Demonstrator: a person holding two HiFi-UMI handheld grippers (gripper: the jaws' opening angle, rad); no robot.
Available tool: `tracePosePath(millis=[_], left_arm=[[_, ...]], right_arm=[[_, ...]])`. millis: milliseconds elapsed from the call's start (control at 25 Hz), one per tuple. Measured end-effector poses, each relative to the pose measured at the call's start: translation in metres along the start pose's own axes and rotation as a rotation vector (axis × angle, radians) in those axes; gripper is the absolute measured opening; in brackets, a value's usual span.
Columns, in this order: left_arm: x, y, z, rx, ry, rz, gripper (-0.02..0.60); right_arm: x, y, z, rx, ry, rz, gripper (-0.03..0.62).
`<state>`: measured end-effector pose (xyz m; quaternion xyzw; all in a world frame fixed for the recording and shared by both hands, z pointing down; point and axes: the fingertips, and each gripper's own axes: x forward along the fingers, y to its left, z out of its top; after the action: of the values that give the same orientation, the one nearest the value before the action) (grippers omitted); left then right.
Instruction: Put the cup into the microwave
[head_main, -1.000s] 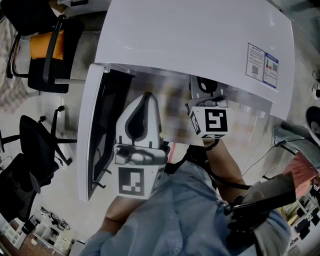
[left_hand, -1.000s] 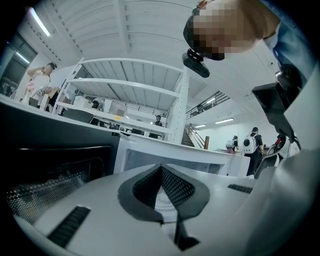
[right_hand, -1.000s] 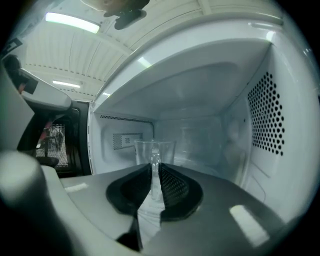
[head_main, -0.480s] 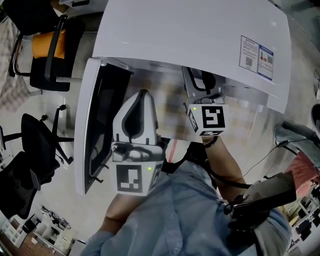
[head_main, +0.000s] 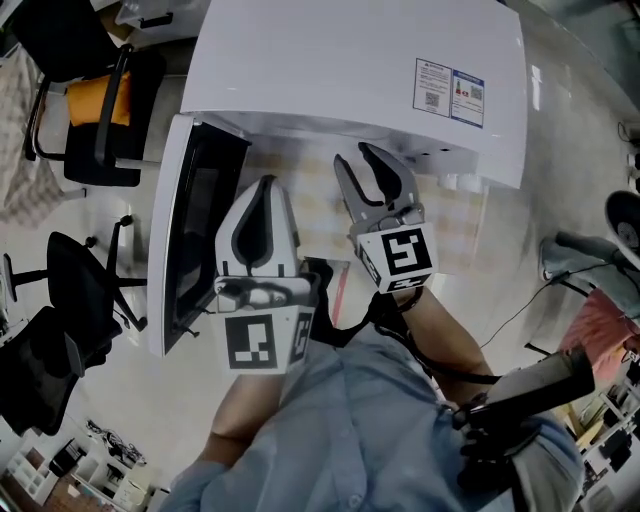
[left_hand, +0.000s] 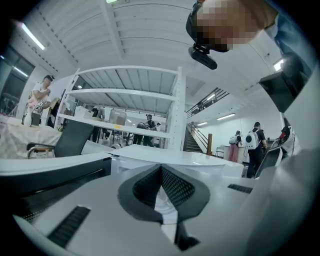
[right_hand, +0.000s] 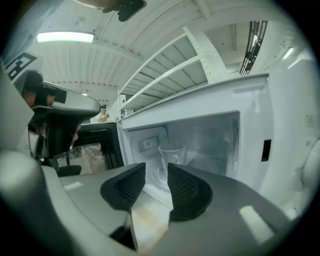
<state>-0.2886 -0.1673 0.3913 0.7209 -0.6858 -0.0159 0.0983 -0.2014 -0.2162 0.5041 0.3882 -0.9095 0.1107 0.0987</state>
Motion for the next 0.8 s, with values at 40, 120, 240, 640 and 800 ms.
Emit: tracePosePath(millis=[40, 120, 240, 640, 800], left_arm=[[-0.003, -0.005, 0.005, 0.005, -0.002, 0.001, 0.006], [-0.009, -0.015, 0.016, 0.016, -0.007, 0.003, 0.006], [-0.022, -0.03, 0.032, 0.03, -0.015, 0.007, 0.006], [-0.062, -0.081, 0.082, 0.046, -0.089, 0.038, 0.006], [-0.074, -0.101, 0.097, 0.014, -0.101, 0.041, 0.006]], right_arm=[[-0.008, 0.007, 0.005, 0.017, 0.003, 0.024, 0.129], [-0.024, 0.022, 0.02, 0.041, 0.001, 0.076, 0.107], [-0.05, 0.043, 0.049, 0.061, -0.031, 0.146, 0.055], [-0.121, 0.05, 0.134, 0.027, -0.121, 0.228, 0.002], [-0.142, 0.05, 0.161, 0.008, -0.144, 0.253, 0.001]])
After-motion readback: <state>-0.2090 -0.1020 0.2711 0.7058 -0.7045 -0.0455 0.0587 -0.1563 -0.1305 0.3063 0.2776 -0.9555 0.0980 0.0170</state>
